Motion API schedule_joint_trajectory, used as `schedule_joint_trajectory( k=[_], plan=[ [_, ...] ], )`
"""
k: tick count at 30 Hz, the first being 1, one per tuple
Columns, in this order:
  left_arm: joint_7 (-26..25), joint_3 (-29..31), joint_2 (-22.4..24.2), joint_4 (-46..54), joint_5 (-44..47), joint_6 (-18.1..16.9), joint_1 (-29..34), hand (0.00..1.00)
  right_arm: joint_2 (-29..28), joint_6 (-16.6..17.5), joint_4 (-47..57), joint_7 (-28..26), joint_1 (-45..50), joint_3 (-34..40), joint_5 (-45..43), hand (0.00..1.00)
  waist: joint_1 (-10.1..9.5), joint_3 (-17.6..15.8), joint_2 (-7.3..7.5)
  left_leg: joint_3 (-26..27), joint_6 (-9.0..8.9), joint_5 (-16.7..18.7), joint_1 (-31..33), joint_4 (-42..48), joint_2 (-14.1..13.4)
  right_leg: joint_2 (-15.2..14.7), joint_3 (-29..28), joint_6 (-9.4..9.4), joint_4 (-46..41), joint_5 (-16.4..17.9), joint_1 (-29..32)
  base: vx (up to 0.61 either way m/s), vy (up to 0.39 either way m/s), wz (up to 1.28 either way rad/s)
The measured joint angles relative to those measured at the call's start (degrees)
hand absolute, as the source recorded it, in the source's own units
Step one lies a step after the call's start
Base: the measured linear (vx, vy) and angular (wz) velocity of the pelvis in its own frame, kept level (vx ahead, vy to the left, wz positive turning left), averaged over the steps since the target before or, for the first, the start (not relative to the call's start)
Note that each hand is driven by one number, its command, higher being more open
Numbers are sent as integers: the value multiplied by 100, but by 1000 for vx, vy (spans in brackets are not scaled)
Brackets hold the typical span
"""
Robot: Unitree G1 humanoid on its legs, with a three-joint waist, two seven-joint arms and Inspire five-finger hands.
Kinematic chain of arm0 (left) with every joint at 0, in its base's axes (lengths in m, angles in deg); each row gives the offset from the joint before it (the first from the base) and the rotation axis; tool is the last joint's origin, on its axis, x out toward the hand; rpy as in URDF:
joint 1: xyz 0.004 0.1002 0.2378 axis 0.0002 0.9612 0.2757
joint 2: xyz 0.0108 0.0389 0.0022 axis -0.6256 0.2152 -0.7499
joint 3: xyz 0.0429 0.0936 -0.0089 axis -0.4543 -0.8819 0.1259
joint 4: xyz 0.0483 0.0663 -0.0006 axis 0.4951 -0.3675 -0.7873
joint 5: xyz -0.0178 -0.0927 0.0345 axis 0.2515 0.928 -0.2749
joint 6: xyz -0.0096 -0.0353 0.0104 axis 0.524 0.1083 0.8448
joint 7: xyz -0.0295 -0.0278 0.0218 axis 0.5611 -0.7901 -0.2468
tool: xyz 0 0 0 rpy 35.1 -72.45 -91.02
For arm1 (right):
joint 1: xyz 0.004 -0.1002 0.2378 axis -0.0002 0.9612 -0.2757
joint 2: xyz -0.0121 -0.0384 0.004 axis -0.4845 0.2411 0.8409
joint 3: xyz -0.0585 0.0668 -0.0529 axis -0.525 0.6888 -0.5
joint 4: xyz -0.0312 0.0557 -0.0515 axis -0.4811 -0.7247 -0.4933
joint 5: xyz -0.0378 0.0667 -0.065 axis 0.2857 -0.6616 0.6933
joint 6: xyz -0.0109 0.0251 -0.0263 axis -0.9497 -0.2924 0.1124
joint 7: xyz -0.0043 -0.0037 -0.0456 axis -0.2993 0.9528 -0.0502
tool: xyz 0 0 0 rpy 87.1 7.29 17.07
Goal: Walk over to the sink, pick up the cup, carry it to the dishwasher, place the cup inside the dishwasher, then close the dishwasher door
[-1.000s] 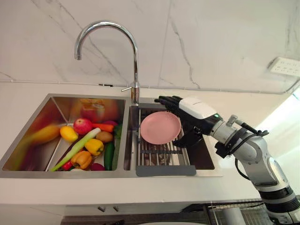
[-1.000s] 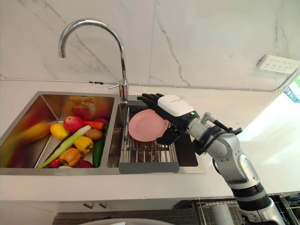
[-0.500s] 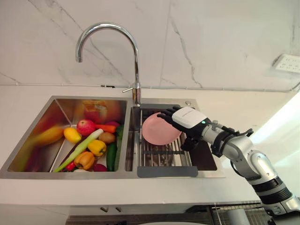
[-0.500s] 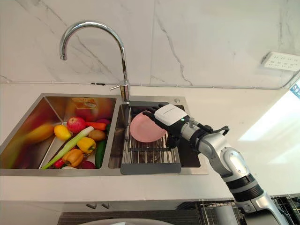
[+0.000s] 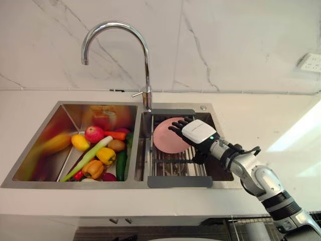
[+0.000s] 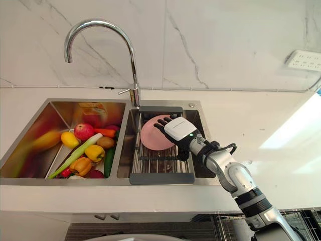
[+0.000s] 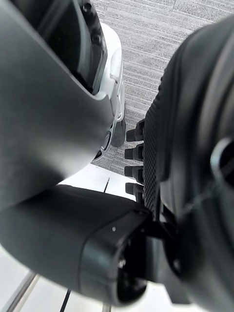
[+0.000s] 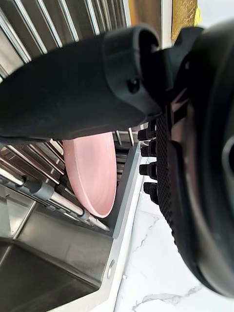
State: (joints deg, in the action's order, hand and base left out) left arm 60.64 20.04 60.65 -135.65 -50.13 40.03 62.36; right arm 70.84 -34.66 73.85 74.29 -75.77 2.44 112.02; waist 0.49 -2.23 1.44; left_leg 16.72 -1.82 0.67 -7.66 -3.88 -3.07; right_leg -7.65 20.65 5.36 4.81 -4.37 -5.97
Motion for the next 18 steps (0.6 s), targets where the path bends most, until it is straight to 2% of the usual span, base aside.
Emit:
schedule_joint_trajectory(
  k=[6,17,18],
  plan=[
    [7,-13,12,50,15,-9,-12,100,-77,-24,-305,514,0,-95,315,100,-103,-19,-8,-42,-8,-6,29,-2,1,-2,41,2,1,1,8,-31,-29,3],
    [6,-157,-1,201,33,-5,1,100,-286,-139,-686,1083,-1,-112,737,100,-135,-74,-33,-181,-27,-47,99,-11,5,-10,179,3,2,2,11,-33,-28,6],
    [6,-160,-1,201,53,-6,2,100,-288,-152,-739,1130,-1,-116,781,0,-139,-77,-32,-181,-28,-48,100,-12,6,-12,179,3,2,2,11,-37,-22,0]
  ],
)
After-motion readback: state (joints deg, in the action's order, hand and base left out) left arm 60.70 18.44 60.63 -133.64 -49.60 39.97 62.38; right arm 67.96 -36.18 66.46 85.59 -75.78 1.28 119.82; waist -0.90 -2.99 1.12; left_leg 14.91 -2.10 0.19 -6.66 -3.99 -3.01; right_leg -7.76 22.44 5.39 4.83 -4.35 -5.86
